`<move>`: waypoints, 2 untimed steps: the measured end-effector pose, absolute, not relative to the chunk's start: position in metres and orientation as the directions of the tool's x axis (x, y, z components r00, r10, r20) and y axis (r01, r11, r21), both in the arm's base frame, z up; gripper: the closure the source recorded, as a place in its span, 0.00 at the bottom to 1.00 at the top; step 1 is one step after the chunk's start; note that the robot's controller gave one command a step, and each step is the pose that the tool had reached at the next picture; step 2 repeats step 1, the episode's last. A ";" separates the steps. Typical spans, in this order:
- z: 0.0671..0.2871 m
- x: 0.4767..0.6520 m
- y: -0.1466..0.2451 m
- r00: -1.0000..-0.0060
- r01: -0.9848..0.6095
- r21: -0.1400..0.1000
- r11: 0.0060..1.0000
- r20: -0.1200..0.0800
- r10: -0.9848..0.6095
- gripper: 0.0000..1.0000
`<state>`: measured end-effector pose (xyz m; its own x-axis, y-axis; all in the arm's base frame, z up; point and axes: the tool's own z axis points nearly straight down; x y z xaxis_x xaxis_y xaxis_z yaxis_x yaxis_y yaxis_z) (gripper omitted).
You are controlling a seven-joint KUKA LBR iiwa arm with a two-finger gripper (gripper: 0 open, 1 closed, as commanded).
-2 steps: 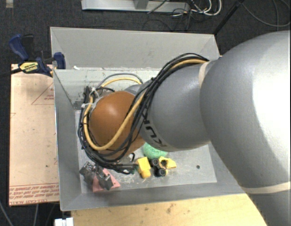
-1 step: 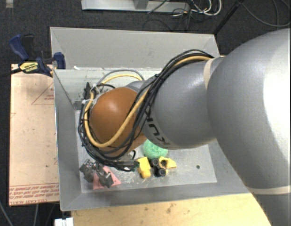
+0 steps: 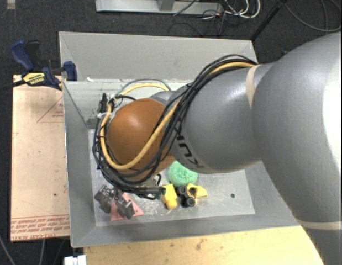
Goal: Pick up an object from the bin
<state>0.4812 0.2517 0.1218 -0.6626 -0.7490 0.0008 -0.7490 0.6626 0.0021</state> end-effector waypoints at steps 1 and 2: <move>0.139 0.482 0.252 -0.663 -0.748 0.001 0.663 -0.001 -0.748 1.00; 0.139 0.482 0.252 -0.663 -0.748 0.001 0.663 -0.001 -0.748 1.00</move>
Offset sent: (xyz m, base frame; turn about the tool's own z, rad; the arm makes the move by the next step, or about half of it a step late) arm -0.0001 0.0000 0.0336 0.0000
